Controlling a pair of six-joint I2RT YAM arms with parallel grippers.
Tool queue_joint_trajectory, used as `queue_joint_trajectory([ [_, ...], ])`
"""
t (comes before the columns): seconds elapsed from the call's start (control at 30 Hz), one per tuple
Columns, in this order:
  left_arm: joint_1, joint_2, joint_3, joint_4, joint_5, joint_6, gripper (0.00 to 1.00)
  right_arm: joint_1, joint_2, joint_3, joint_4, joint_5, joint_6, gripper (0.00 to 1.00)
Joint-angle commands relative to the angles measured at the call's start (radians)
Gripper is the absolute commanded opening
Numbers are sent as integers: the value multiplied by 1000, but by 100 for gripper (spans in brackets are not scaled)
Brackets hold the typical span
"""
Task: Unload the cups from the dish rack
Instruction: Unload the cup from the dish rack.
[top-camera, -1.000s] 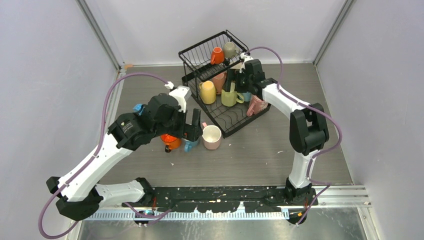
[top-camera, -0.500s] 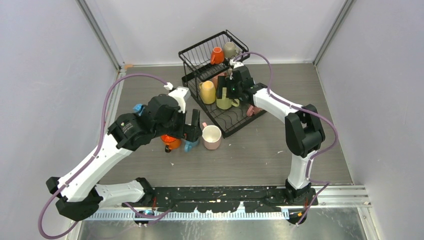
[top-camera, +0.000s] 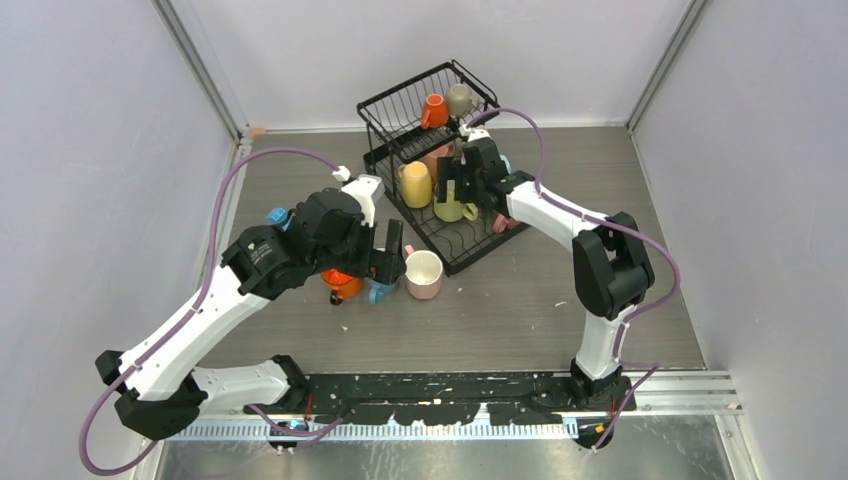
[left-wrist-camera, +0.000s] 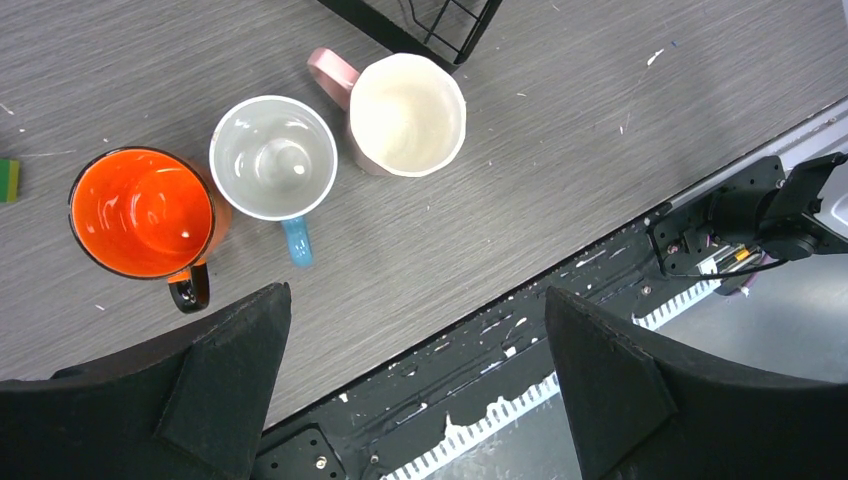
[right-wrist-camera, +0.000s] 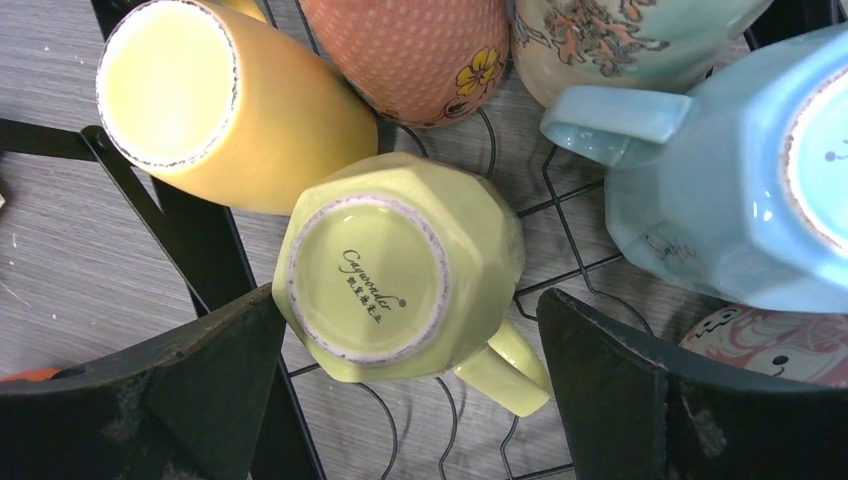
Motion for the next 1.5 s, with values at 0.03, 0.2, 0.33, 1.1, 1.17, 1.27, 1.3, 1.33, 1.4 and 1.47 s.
queue_joint_trajectory([
  [0.03, 4, -3, 0, 16, -1, 4, 100, -3, 21, 47, 67, -37, -92, 100],
  [0.2, 4, 3, 4, 13, -1, 8, 100, -6, 47, 72, 66, -61, -115, 100],
  [0.33, 4, 9, 7, 11, 2, 12, 100, -9, 74, 87, 67, -65, -123, 100],
  [1.1, 4, 96, 27, 60, 16, 15, 100, -10, -53, -50, 66, 50, 8, 62],
  [1.17, 4, 102, 23, 75, 16, 12, 100, -10, -80, -50, 36, 58, 35, 55],
  [1.27, 4, 106, 9, 101, 19, 2, 100, -10, -108, -39, -10, 63, 69, 48],
  [1.3, 4, 106, 3, 111, 19, -3, 100, -10, -119, -38, -19, 61, 83, 47],
  [1.33, 4, 105, -4, 122, 19, -8, 100, -10, -131, -38, -29, 59, 95, 46],
  [1.4, 6, 100, -16, 142, 15, -20, 100, -11, -148, -30, -50, 55, 118, 44],
  [1.47, 8, 94, -26, 162, 12, -30, 100, -11, -163, -23, -67, 52, 135, 43],
])
